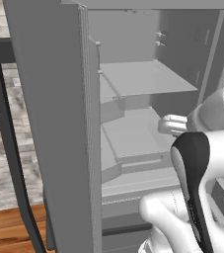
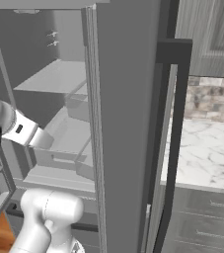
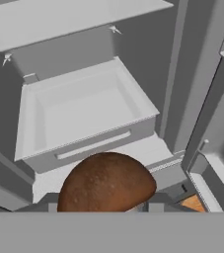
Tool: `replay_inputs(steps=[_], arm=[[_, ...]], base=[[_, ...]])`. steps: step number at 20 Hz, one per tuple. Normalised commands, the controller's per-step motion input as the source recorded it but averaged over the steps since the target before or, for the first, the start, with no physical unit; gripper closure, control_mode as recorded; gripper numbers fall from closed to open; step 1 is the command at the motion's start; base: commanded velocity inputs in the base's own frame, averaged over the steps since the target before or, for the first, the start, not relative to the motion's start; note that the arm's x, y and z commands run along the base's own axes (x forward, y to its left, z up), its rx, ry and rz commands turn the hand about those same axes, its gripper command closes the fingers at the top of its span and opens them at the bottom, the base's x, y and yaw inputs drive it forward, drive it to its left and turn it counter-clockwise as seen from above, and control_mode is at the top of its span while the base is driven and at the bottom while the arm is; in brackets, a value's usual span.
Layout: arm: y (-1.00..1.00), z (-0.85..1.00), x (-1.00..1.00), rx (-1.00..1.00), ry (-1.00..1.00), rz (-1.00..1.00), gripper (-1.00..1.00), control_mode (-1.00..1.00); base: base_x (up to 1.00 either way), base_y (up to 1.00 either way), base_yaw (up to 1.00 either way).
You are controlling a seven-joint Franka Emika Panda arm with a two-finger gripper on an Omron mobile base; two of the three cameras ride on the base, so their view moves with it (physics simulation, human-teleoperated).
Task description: Place the cold items (mushroom and squash) from the fridge in one tupperware on the dining counter. Place the warm items (kebab skewer and hot dog) in the stove area in another tupperware.
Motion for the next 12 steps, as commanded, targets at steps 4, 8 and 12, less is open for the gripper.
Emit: replay_inputs(steps=[4, 8, 12], arm=[[0.0, -0.03, -0.54, 0.05, -0.07, -0.04, 1.0, -1.0], [0.0, 0.0, -0.64, 0.03, -0.03, -0.08, 1.0, -1.0], [0.06, 0.0, -0.14, 0.0, 0.0, -0.09, 1.0, 1.0]], base=[[0.0, 0.0, 0.0], [0.0, 0.0, 0.0], [-0.02, 0.03, -0.05]])
